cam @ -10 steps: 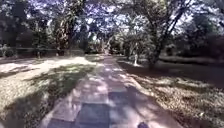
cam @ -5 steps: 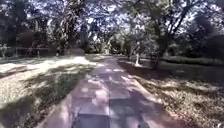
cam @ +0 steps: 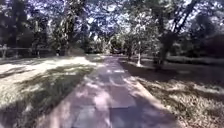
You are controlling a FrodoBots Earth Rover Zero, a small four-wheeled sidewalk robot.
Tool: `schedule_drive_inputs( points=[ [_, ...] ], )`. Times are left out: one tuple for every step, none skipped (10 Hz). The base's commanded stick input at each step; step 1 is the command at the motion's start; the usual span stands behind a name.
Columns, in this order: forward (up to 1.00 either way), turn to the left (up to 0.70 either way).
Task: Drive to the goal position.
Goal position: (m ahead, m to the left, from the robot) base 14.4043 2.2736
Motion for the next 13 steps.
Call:
schedule_drive_inputs(
  points=[
    [0.50, 0.00],
    [0.50, 0.00],
    [0.50, 0.00],
    [0.50, 0.00],
    [0.50, 0.00],
    [0.50, 0.00],
    [0.50, 0.00],
    [0.50, 0.00],
    [0.50, 0.00],
    [0.50, 0.00],
    [0.50, 0.00],
    [0.50, 0.00],
    [0.50, 0.00]
  ],
)
